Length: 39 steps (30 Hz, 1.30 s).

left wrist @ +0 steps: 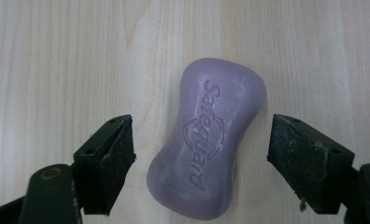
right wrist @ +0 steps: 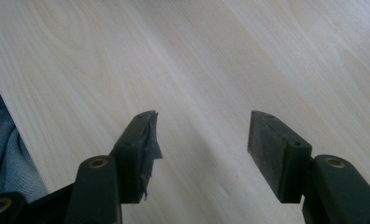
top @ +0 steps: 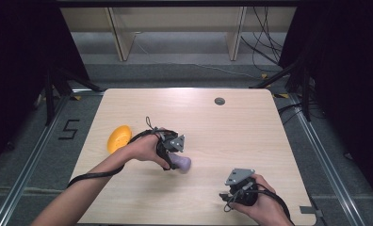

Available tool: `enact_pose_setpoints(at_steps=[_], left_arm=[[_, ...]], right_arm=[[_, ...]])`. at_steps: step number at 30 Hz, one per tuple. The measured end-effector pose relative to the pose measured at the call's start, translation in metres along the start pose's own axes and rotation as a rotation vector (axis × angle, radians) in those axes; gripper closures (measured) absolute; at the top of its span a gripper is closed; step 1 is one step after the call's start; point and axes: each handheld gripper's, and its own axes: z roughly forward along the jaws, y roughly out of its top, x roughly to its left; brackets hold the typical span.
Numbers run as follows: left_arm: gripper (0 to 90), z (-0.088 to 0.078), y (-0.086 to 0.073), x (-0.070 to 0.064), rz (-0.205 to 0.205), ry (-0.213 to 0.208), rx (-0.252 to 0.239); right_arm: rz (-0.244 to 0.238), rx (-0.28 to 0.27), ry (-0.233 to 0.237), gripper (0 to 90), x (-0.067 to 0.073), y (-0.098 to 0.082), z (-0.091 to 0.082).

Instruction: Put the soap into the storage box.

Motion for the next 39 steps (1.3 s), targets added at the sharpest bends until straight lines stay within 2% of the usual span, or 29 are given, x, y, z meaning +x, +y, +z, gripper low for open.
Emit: enact_pose_setpoints(at_steps=[6, 7, 14, 15, 17, 18, 25, 26, 37, 39], left_arm=[[22.2, 0.004, 0.001, 0.001, -0.002, -0.001, -0.005], [22.2, 0.005, 0.001, 0.001, -0.003, -0.001, -0.002], [22.2, 0.009, 0.000, 0.002, 0.002, -0.011, 0.016], [22.2, 0.010, 0.000, 0.002, 0.001, -0.015, 0.018], [22.2, 0.012, 0.000, 0.001, 0.003, -0.020, 0.022], [22.3, 0.012, 0.000, 0.001, 0.004, -0.022, 0.026], [23.3, 0.017, -0.001, 0.002, 0.002, -0.036, 0.034], [23.4, 0.017, -0.001, 0.002, 0.002, -0.037, 0.035], [26.6, 0.022, -0.003, 0.003, 0.006, -0.059, 0.056], [27.4, 0.024, -0.004, 0.003, -0.007, -0.069, 0.056]], right_arm=[[0.007, 0.004, 0.004, 43.1, 0.001, 0.000, 0.000], [-0.037, -0.009, 0.001, 43.1, -0.002, 0.000, 0.001], [-0.038, -0.010, 0.001, 43.0, -0.002, 0.000, 0.002], [-0.033, 0.008, 0.014, 43.0, -0.002, 0.001, 0.001], [-0.021, 0.011, 0.017, 43.0, -0.001, 0.001, 0.000], [-0.034, 0.008, 0.015, 43.0, -0.002, 0.001, 0.000], [-0.033, 0.013, 0.021, 43.0, -0.002, 0.001, 0.001], [0.004, 0.016, 0.018, 43.0, 0.001, 0.000, 0.000], [0.000, 0.018, 0.012, 43.0, 0.001, 0.000, 0.000], [0.000, 0.018, 0.011, 43.0, 0.001, 0.000, 0.000]])
